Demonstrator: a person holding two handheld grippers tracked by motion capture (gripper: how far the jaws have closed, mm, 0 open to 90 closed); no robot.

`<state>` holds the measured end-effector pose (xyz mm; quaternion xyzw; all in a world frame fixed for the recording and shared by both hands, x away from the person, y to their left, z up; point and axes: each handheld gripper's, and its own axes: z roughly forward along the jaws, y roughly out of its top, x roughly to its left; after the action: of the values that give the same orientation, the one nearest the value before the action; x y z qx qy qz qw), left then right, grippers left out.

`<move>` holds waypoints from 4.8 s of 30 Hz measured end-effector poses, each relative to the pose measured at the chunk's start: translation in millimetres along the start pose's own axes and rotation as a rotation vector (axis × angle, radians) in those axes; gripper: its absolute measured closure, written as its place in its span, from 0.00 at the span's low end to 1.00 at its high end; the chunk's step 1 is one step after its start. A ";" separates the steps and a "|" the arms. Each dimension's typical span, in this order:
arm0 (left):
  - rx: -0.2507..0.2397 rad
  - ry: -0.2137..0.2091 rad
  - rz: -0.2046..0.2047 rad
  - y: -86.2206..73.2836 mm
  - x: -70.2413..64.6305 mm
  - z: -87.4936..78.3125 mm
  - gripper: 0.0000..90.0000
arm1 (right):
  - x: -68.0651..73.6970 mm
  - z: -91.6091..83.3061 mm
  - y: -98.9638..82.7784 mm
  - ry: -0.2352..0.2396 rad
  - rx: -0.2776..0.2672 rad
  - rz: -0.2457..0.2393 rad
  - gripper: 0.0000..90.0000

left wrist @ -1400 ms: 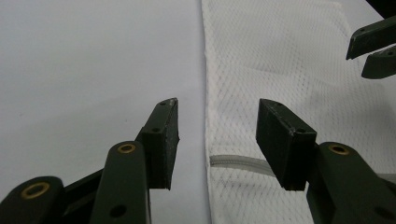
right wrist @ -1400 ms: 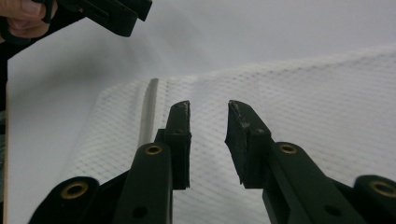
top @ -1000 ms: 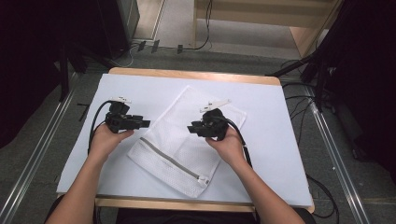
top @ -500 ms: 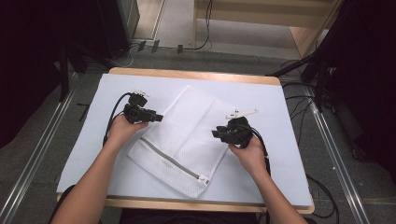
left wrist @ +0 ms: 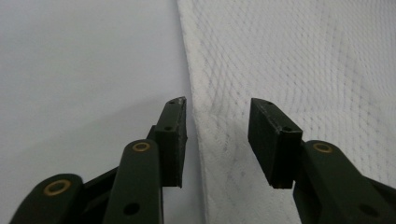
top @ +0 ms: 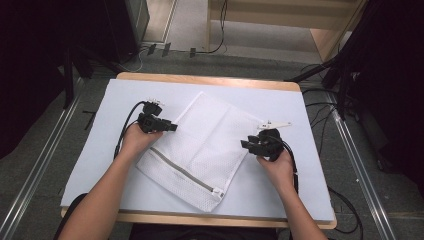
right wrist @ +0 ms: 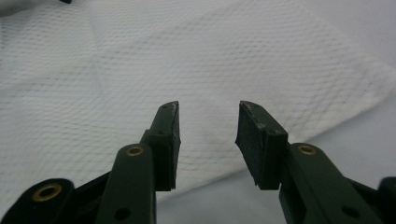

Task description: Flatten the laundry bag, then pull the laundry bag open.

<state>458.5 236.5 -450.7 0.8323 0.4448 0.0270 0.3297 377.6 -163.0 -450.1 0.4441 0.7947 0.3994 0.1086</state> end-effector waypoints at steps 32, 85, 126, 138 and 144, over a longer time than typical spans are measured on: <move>0.054 -0.016 -0.057 -8.7 1.0 -7.5 0.99 | -11.4 22.6 -10.3 -0.116 0.037 0.072 0.62; -0.081 0.003 -0.129 -55.8 -10.2 -48.4 0.97 | -27.8 83.5 69.8 -0.055 0.062 0.020 1.00; -0.109 -0.031 -0.063 -37.7 -25.3 -70.1 0.49 | 12.4 18.1 44.1 0.052 -0.020 -0.029 0.77; -0.096 -0.083 -0.008 -27.1 -45.9 -61.8 0.48 | 22.1 -3.2 10.1 0.097 -0.008 -0.023 0.73; -0.096 -0.098 0.028 -21.6 -57.9 -58.1 0.48 | 28.8 -9.6 -0.4 0.121 -0.007 -0.017 0.73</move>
<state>388.3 231.4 -403.4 0.8221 0.4147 0.0123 0.3899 355.6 -145.4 -438.8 0.4118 0.8022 0.4272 0.0654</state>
